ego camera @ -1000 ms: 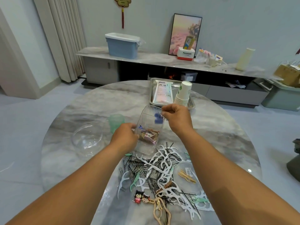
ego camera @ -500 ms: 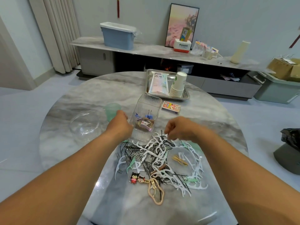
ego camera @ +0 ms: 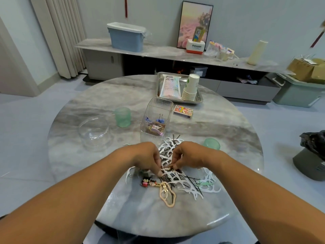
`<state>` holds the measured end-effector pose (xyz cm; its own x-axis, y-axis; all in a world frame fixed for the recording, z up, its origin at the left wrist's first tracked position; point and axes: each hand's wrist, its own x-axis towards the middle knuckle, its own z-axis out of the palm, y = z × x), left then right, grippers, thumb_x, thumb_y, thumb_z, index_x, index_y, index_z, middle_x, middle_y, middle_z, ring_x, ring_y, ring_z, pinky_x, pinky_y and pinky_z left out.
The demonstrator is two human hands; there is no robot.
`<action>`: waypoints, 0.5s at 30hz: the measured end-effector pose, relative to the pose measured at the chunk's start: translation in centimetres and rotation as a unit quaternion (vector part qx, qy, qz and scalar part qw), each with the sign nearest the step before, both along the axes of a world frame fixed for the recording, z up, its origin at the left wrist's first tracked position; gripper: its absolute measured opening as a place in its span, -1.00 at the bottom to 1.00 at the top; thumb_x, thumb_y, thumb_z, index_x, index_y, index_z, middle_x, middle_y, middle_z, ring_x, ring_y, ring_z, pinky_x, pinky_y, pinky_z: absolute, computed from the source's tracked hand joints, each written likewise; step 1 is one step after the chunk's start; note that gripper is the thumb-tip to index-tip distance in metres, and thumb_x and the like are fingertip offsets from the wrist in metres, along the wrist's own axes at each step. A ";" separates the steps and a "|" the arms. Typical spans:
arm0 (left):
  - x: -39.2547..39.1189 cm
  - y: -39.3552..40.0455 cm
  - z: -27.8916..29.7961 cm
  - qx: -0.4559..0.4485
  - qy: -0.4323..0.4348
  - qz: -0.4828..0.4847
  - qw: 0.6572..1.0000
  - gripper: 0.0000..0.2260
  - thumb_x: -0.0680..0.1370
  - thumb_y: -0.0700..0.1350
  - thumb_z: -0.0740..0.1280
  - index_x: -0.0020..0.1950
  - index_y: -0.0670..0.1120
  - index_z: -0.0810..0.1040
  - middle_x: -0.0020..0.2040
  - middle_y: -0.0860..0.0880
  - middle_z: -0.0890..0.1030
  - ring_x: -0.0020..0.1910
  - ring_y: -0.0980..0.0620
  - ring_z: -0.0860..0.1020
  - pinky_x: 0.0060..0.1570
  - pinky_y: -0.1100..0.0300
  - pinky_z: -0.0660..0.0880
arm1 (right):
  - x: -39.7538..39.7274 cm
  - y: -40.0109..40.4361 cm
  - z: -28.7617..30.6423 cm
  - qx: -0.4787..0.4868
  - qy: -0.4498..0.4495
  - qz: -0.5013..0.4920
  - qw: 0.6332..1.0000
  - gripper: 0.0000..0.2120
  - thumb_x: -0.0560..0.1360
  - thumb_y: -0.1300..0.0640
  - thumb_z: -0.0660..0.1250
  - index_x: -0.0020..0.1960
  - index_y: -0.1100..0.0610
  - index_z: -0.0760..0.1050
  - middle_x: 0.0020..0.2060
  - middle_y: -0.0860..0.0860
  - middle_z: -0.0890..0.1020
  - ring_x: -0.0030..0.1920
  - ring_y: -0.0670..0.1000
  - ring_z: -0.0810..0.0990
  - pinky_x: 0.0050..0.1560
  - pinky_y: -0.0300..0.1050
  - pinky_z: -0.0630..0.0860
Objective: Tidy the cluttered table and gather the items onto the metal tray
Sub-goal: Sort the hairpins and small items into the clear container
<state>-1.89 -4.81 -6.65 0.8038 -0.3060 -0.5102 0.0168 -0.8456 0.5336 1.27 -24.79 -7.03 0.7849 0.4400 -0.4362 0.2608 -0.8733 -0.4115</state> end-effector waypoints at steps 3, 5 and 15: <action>-0.8 -1.2 -0.1 0.039 0.007 -0.052 0.998 -0.68 0.28 0.12 0.65 -0.10 0.06 0.66 -0.20 0.16 0.67 -0.20 0.15 0.58 -0.23 0.23 0.46 | 0.4 -0.5 0.9 0.006 -0.049 -0.004 0.999 -0.88 0.44 0.15 0.56 -0.08 0.08 0.64 -0.19 -0.11 0.66 -0.28 -0.20 0.52 -0.32 -0.29 0.38; -1.3 -1.5 -0.1 0.067 0.006 -0.079 0.995 -0.62 0.25 0.14 0.67 -0.06 0.06 0.63 -0.14 0.11 0.68 -0.20 0.10 0.57 -0.25 0.22 0.47 | 0.8 -1.0 1.5 0.021 -0.064 -0.021 0.998 -0.88 0.43 0.23 0.53 -0.10 0.11 0.61 -0.21 -0.08 0.67 -0.28 -0.14 0.56 -0.29 -0.25 0.44; -2.1 -1.2 -1.0 0.133 -0.115 -0.113 0.978 -0.85 0.41 -0.06 0.57 -0.11 0.07 0.63 -0.25 0.19 0.54 -0.17 0.12 0.53 -0.24 0.21 0.41 | 1.0 -2.2 2.0 0.114 -0.048 -0.076 0.989 -0.86 0.50 0.25 0.50 -0.10 0.21 0.54 -0.13 0.08 0.71 -0.15 -0.01 0.73 -0.07 -0.02 0.71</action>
